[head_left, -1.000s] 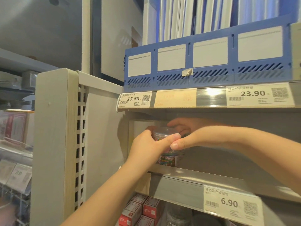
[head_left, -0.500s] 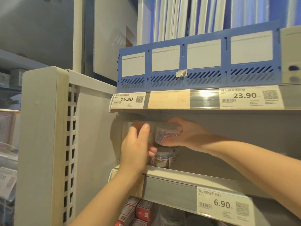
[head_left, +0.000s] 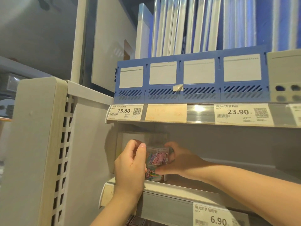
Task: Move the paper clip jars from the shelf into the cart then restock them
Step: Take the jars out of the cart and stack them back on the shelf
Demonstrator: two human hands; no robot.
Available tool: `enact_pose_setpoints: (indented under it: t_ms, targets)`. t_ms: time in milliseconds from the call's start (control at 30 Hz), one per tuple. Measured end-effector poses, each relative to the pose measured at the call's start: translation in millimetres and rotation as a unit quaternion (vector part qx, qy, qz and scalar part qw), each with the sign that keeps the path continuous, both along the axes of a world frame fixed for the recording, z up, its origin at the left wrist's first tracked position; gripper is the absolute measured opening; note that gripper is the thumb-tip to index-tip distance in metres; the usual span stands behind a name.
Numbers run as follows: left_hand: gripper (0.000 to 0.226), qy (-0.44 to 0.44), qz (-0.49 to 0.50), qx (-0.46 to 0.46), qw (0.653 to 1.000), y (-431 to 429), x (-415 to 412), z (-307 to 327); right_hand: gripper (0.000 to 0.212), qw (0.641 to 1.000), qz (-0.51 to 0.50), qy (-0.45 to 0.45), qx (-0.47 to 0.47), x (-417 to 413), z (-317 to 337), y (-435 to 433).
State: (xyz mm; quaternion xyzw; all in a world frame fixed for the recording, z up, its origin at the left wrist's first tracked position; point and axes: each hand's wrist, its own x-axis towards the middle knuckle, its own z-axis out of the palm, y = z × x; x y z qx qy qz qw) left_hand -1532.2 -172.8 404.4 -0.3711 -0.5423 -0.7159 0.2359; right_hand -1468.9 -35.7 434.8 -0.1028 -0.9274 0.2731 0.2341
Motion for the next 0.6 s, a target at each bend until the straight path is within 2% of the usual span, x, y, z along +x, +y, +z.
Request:
enact_pose_setpoints:
  t_ms: [267, 600]
  targets:
    - [0.03, 0.016, 0.023, -0.006, 1.0, 2.3, -1.1, -1.4, 0.048, 0.999, -0.024, 0.006, -0.023, -2.7, -0.2, -3.0]
    - [0.034, 0.013, 0.092, -0.021, 0.995, 9.0, 3.6, -0.6, 0.03, 1.0, -0.001, 0.012, 0.0, 5.4, 2.3, -5.0]
